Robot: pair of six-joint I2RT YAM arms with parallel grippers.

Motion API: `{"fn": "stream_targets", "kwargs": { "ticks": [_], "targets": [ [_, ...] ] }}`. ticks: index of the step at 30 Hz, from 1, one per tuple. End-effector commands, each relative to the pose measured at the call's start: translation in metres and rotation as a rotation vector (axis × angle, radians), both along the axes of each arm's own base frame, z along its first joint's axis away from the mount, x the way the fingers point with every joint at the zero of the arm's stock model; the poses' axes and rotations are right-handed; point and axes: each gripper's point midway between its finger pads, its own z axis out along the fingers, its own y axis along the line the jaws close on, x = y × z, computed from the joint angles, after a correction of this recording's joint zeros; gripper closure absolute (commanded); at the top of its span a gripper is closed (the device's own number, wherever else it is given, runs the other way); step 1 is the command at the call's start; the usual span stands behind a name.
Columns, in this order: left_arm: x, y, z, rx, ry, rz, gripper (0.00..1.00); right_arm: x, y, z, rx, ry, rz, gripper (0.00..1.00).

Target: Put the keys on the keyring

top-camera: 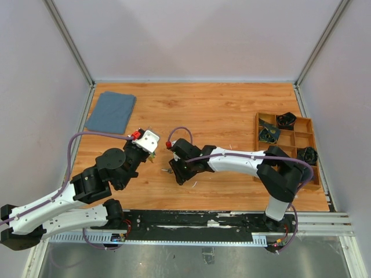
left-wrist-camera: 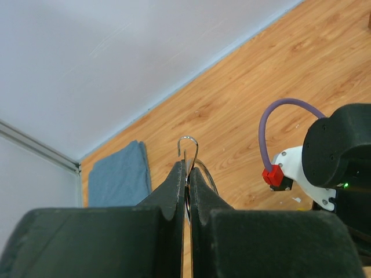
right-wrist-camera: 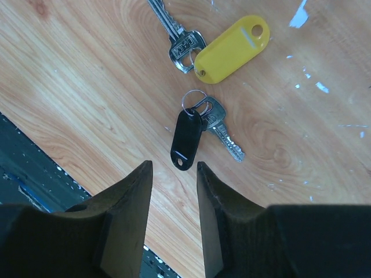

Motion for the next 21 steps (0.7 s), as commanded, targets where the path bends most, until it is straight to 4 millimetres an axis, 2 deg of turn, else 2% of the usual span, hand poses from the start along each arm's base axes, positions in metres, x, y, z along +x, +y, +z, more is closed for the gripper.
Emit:
{"fn": "stream_targets", "kwargs": {
  "ticks": [1,7,12,17,21],
  "targets": [
    [0.001,0.001,0.02,-0.067,-0.032,0.004,0.99,-0.013,-0.005,-0.02,-0.054,0.08,-0.065,0.63],
    [0.001,0.0,0.019,-0.061,-0.032,0.003,1.0,-0.018,-0.004,-0.03,-0.065,0.114,-0.068,0.64],
    [0.001,0.001,0.019,-0.061,-0.031,0.005,0.99,-0.02,-0.002,-0.035,-0.059,0.13,-0.073,0.77],
    [0.001,0.001,0.019,-0.062,-0.031,0.007,0.99,-0.017,-0.004,-0.035,-0.048,0.105,-0.084,0.98],
    [0.001,0.001,0.018,-0.061,-0.031,0.006,1.0,-0.011,-0.017,-0.025,-0.057,0.043,-0.061,0.99]
  ]
}}
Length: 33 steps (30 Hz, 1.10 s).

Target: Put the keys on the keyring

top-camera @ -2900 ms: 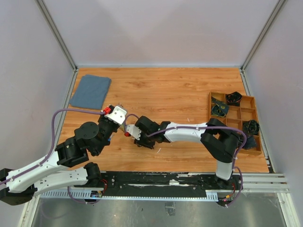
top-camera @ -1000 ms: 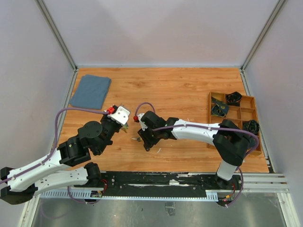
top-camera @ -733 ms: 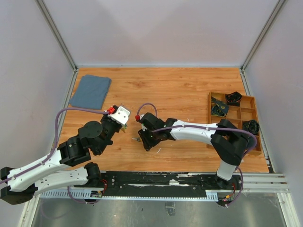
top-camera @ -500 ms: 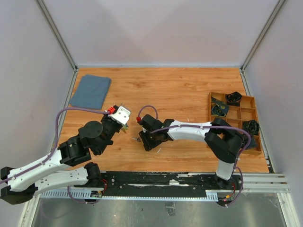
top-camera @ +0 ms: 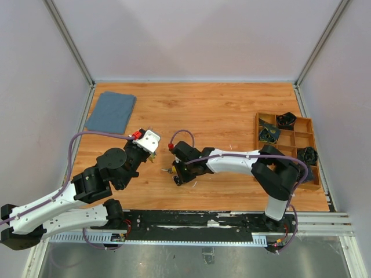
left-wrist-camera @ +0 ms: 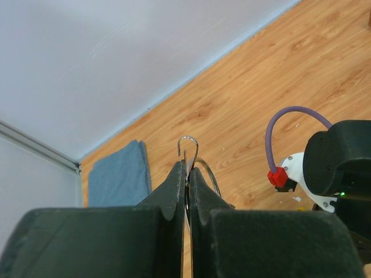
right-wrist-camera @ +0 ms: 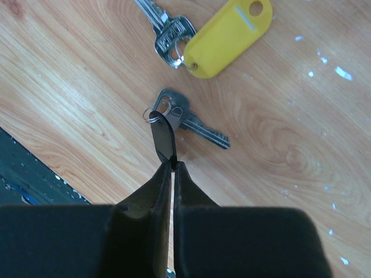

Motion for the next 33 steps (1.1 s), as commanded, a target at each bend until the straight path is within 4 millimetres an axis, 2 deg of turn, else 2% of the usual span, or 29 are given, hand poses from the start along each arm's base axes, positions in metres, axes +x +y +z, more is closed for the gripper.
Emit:
{"fn": "stream_targets", "kwargs": {
  "ticks": [1,9,15,19,24,27,29,31,33],
  "targets": [
    [0.0,0.002,0.019,-0.067,-0.033,0.006,0.99,-0.001,-0.024,0.002,-0.06,-0.055,0.023,0.99],
    [0.001,0.001,0.016,-0.062,-0.034,0.005,0.99,0.007,-0.092,0.015,-0.228,-0.084,0.104,0.99],
    [0.001,-0.001,0.014,-0.059,-0.032,0.0,1.0,-0.003,-0.146,0.016,-0.459,0.017,0.172,0.99],
    [0.001,-0.002,0.014,-0.06,-0.032,-0.004,1.0,-0.002,-0.17,0.02,-0.575,0.049,0.166,0.99],
    [0.001,-0.003,0.015,-0.06,-0.033,-0.007,1.0,0.015,-0.198,0.027,-0.721,-0.008,0.111,0.87],
    [0.001,-0.002,0.016,-0.06,-0.034,-0.007,1.0,0.031,-0.211,0.037,-0.786,-0.083,0.054,0.84],
    [0.001,-0.003,0.016,-0.061,-0.034,-0.009,0.99,0.041,-0.214,0.044,-0.805,-0.136,0.016,0.78],
    [0.001,-0.003,0.016,-0.061,-0.033,-0.01,0.99,0.045,-0.208,0.048,-0.769,-0.158,-0.01,0.75],
    [0.002,-0.004,0.016,-0.062,-0.035,-0.011,0.99,0.04,-0.19,0.046,-0.651,-0.14,-0.019,0.73]
  ]
}}
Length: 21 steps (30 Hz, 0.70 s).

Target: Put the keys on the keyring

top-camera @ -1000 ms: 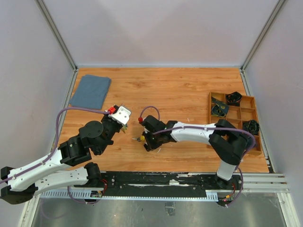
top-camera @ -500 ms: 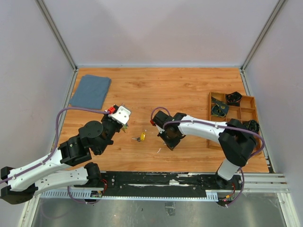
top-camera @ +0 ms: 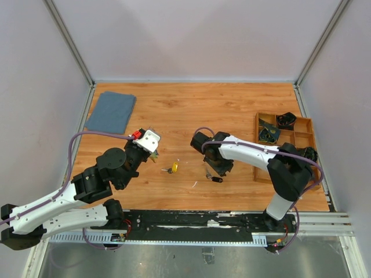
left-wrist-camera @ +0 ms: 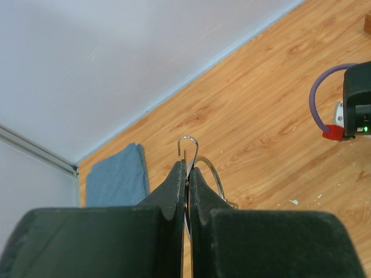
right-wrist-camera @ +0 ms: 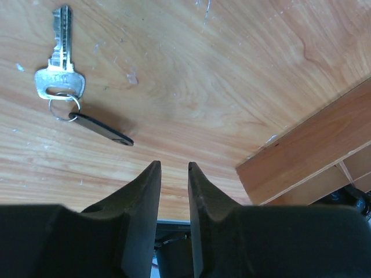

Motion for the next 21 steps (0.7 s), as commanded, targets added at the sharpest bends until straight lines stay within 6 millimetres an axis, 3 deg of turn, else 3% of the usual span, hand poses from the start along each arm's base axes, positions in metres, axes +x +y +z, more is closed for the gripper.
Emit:
{"fn": "stream_targets", "kwargs": {
  "ticks": [1,5,7,11,15,18,21],
  "targets": [
    [0.002,-0.003,0.013,-0.046,-0.029,-0.004,1.0,0.003,0.019,0.017,0.15,-0.054,-0.049,0.73],
    [0.002,-0.005,0.011,-0.042,-0.028,-0.007,0.99,-0.008,0.058,0.018,0.417,-0.026,-0.036,0.69],
    [0.002,-0.004,0.011,-0.044,-0.027,-0.005,1.0,-0.006,0.063,0.025,0.471,-0.059,0.042,0.65],
    [0.002,-0.004,0.01,-0.047,-0.024,-0.004,1.0,0.016,0.059,0.047,0.562,-0.299,0.214,0.6],
    [0.001,-0.001,0.008,-0.052,-0.019,0.002,0.99,0.02,0.069,0.074,0.7,-0.518,0.541,0.63],
    [0.001,0.0,0.008,-0.064,-0.016,0.004,0.99,0.007,0.072,0.074,0.704,-0.614,0.85,0.65],
    [0.001,-0.001,0.007,-0.073,-0.015,0.003,1.0,-0.02,0.07,0.064,0.655,-0.552,1.172,0.62]
  ]
}}
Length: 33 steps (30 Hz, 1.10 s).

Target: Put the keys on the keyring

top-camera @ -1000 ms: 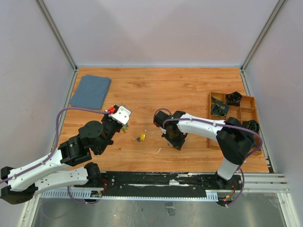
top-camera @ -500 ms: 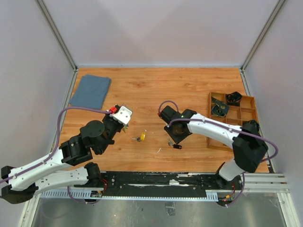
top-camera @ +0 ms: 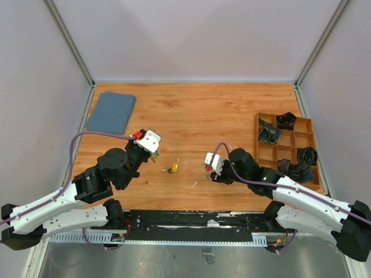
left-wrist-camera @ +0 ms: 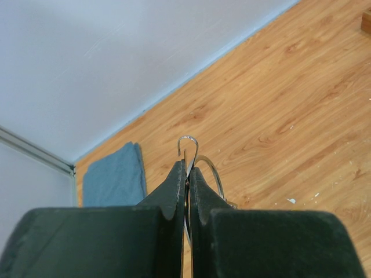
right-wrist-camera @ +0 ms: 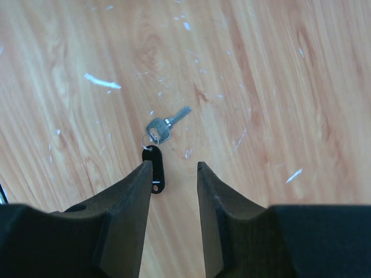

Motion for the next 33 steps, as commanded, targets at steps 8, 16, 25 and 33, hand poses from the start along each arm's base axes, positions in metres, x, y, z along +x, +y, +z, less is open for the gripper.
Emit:
{"fn": "stream_targets", "kwargs": {
  "ticks": [8,16,25,33],
  "targets": [
    [0.0,-0.001,0.01,-0.073,-0.02,0.001,0.99,-0.029,0.017,-0.012,-0.225,-0.197,0.692,0.57],
    [-0.001,0.004,0.011,-0.083,-0.023,0.007,1.0,-0.021,0.024,-0.03,-0.329,-0.103,0.777,0.57],
    [-0.002,0.008,0.013,-0.083,-0.024,0.014,0.99,-0.017,0.022,-0.051,-0.406,-0.031,0.798,0.59],
    [-0.001,0.007,0.013,-0.077,-0.027,0.016,0.99,-0.015,0.018,-0.063,-0.441,0.007,0.789,0.61]
  ]
}}
